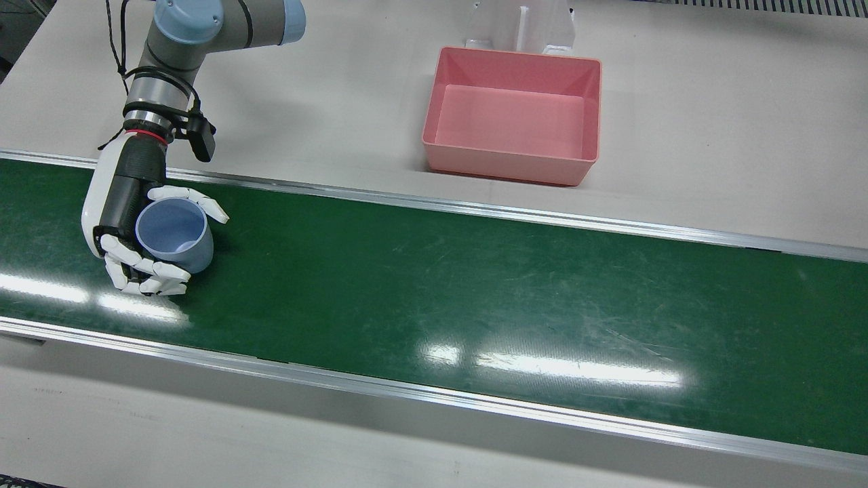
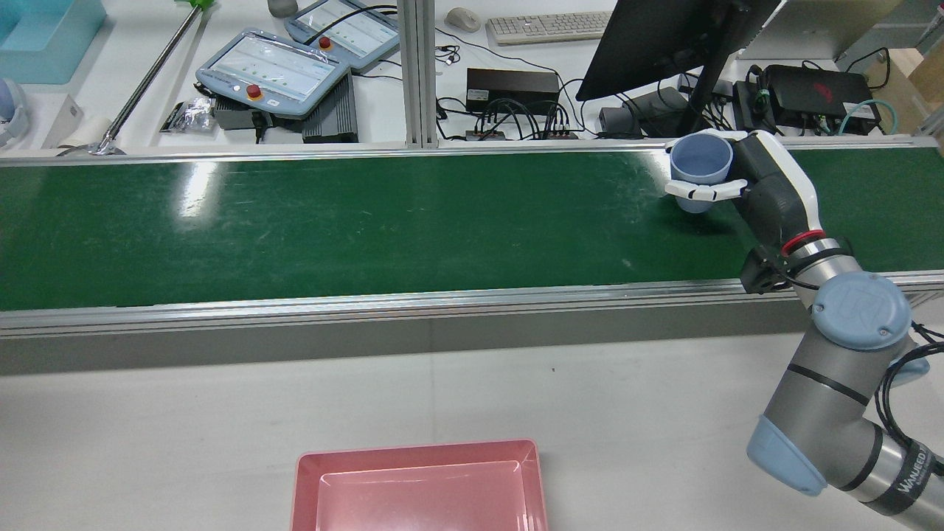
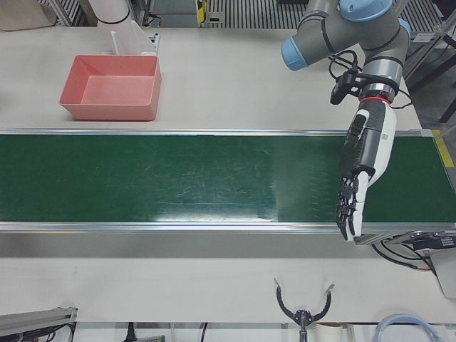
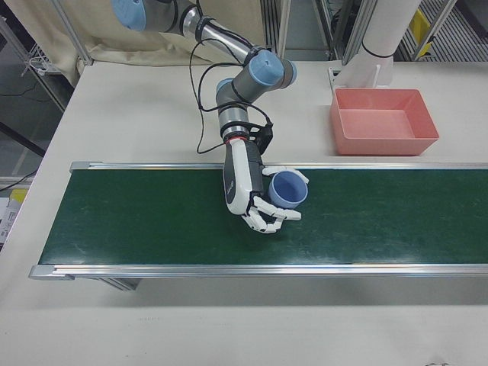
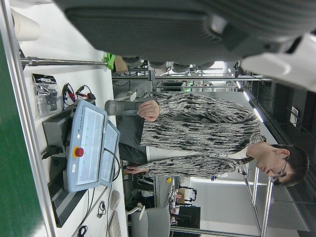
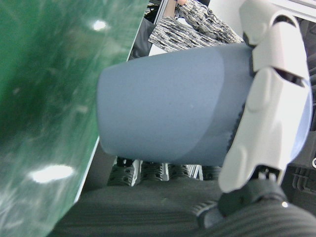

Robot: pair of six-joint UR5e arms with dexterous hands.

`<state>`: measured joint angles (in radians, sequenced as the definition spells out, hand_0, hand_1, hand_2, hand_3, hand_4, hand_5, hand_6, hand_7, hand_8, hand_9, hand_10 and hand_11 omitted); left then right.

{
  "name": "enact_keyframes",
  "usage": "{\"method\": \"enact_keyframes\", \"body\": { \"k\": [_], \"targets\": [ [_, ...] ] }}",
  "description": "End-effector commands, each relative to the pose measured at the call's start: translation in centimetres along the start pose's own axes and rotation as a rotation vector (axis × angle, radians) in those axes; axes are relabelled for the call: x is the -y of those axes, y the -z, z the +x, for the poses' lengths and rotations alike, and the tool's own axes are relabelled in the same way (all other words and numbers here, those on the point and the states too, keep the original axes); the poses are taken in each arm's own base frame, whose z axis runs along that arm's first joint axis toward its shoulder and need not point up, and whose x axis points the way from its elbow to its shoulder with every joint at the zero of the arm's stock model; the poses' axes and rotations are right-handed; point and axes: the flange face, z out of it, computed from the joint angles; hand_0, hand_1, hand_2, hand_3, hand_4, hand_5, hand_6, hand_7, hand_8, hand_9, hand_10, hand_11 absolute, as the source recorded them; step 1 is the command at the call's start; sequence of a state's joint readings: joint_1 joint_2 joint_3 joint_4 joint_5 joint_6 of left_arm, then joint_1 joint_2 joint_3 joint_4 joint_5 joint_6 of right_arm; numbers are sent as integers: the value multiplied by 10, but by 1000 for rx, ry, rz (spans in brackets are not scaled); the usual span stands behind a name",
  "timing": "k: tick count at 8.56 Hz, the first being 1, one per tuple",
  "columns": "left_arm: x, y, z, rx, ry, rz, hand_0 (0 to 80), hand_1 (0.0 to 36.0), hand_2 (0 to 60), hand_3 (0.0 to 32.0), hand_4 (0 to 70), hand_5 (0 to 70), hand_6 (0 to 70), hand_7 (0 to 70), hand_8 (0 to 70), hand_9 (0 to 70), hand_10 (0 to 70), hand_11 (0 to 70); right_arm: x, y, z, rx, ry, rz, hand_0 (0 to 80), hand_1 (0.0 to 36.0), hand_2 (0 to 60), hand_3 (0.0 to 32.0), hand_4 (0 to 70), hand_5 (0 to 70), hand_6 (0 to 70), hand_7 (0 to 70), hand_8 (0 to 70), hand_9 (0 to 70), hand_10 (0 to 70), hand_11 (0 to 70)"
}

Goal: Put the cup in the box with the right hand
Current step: 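Lift the cup with the right hand and carry it over the pink tray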

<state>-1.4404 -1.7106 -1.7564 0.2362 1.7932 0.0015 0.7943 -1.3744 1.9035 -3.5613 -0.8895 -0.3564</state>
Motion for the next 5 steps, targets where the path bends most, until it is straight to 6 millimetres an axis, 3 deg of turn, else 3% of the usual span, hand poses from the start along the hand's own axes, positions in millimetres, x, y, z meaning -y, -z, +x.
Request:
{"method": "enact_keyframes", "body": {
  "k": [1, 2, 5],
  "targets": [
    [0, 0, 0, 0, 0, 0, 0, 0, 0, 0, 0, 0, 0, 0, 0, 0, 0, 0, -51, 11, -35, 46, -21, -92, 588, 360, 600, 0, 700, 181, 376, 700, 645, 700, 495, 700],
    [0, 0, 0, 0, 0, 0, 0, 0, 0, 0, 0, 0, 0, 0, 0, 0, 0, 0, -72, 22, -40, 49, -10, -134, 598, 360, 600, 0, 700, 179, 369, 700, 638, 700, 490, 700],
    [-1, -1, 0, 0, -1, -3, 0, 0, 0, 0, 0, 0, 0, 0, 0, 0, 0, 0, -166, 81, -14, -18, 5, -309, 607, 360, 600, 0, 700, 171, 362, 700, 632, 700, 487, 698]
  ]
}}
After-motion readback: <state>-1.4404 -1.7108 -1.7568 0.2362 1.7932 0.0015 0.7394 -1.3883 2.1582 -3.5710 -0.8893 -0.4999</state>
